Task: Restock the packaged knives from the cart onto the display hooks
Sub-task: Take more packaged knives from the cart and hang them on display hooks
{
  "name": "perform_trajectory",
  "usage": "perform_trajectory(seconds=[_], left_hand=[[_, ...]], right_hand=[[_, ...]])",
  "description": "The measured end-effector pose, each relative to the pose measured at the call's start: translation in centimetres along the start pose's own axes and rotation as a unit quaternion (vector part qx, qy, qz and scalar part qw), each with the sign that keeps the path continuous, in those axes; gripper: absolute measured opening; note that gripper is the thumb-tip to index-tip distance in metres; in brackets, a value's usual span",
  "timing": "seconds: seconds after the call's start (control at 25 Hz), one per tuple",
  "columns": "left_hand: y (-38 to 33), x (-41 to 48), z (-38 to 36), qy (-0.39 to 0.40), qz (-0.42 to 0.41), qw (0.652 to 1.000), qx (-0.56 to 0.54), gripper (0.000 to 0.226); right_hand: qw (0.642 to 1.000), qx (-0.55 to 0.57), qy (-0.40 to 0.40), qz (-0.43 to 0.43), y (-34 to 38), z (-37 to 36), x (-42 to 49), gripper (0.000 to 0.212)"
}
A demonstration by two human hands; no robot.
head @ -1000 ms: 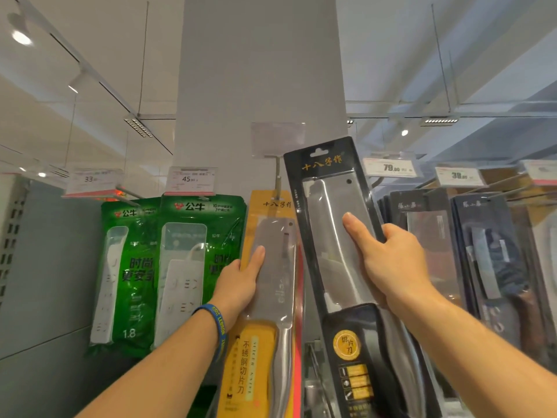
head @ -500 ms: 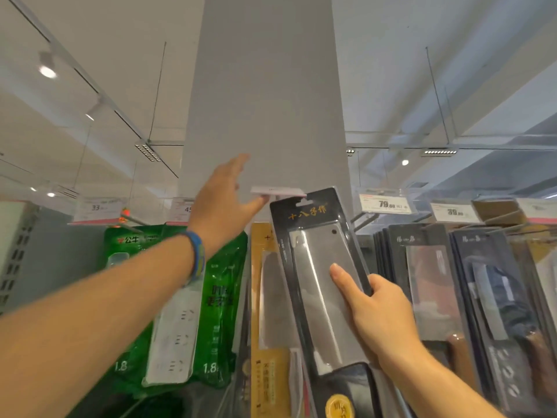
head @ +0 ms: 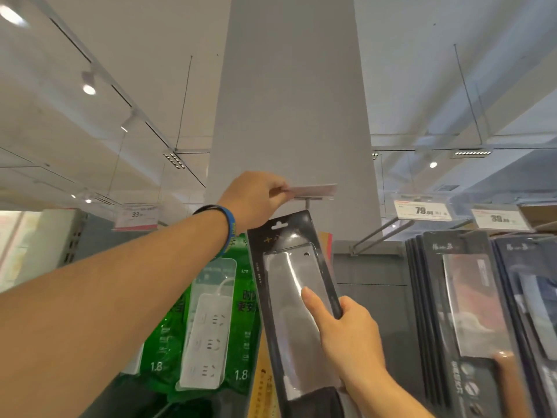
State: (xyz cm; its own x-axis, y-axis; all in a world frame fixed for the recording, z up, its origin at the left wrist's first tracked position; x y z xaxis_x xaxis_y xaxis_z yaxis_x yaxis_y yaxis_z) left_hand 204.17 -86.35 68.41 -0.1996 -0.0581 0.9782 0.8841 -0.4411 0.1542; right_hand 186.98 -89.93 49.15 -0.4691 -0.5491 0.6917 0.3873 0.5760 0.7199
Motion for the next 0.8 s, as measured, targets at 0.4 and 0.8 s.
perform_trajectory(seconds=[0.4,0.8], left_hand=[[0.6,-0.7,-0.1,-0.011,0.061,0.997,-0.051,0.029],[0.7,-0.8,-0.4,-0.022,0.060,0.997,-0.044,0.031]], right_hand=[[0.998,0.034,-0.026,-0.042,-1.0,2.1,1.1,0.070],[0.999,0.022,0.029,-0.008,-1.2,0.6,-0.1,0.067]])
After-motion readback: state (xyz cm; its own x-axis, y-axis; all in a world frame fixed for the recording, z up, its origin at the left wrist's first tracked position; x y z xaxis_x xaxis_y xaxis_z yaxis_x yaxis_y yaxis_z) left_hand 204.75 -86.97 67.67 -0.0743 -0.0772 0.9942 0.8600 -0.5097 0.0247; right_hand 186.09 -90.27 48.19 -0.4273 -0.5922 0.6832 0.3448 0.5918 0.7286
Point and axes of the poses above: each hand's wrist, its own x-axis towards the middle knuckle, its own z-axis out of the back of the hand, y = z × x, the point moved 1 cm from there along x, towards the middle knuckle, and after that the axes turned 13 degrees about -y, right-handed, at the moved point
